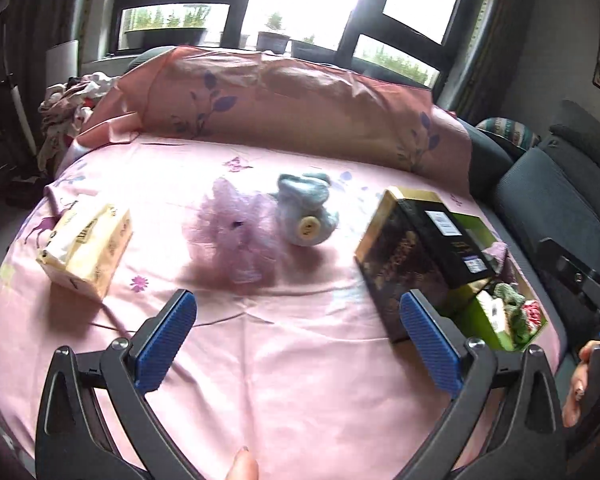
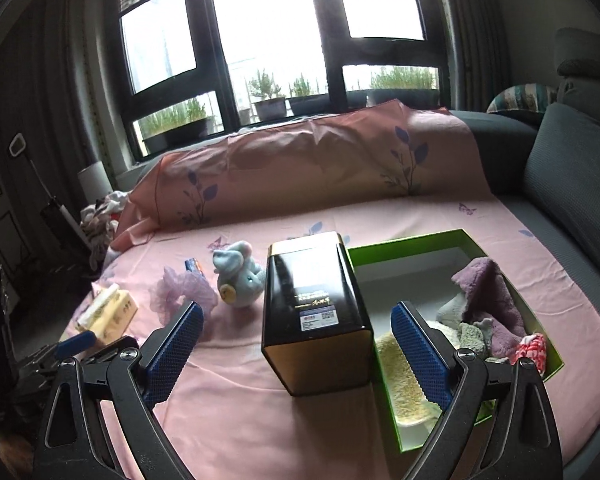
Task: Organize soft objects
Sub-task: 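Move the right gripper back over the bed to the lilac mesh scrunchie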
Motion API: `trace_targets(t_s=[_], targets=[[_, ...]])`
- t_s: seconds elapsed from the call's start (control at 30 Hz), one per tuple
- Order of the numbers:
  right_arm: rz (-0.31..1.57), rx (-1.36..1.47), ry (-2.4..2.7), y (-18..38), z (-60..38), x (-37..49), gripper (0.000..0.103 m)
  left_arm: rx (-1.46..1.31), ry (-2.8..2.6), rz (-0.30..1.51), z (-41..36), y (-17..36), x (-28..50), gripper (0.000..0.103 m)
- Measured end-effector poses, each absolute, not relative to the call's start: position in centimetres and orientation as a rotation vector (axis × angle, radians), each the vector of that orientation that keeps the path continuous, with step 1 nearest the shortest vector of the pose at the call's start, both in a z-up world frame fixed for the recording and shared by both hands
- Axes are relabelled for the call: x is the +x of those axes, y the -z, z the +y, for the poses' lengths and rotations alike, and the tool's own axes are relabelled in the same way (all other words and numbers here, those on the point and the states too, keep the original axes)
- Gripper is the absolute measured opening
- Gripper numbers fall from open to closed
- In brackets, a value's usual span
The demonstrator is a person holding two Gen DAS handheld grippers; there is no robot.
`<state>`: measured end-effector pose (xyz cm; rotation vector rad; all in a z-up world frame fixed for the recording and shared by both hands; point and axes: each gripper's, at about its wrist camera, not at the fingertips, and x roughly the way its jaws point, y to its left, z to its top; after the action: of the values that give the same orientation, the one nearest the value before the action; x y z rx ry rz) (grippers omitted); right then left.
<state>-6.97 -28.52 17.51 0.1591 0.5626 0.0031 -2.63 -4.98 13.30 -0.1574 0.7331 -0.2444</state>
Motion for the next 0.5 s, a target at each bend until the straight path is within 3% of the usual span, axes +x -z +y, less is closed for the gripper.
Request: trace_targets(t_s=[0.27,0.5], targets=[[0.666,0.096,-0.035,-14.9,-22.8,-3.6,0.095,-0.408,0.095,0.862,4.5,-6.8,0.6,0.102],[0.847,0.222,-0.164,-11.1,-18.0,1.9,0.095,-0.488,0.074,0.891,7.5,-6.7,0.2,0.102]])
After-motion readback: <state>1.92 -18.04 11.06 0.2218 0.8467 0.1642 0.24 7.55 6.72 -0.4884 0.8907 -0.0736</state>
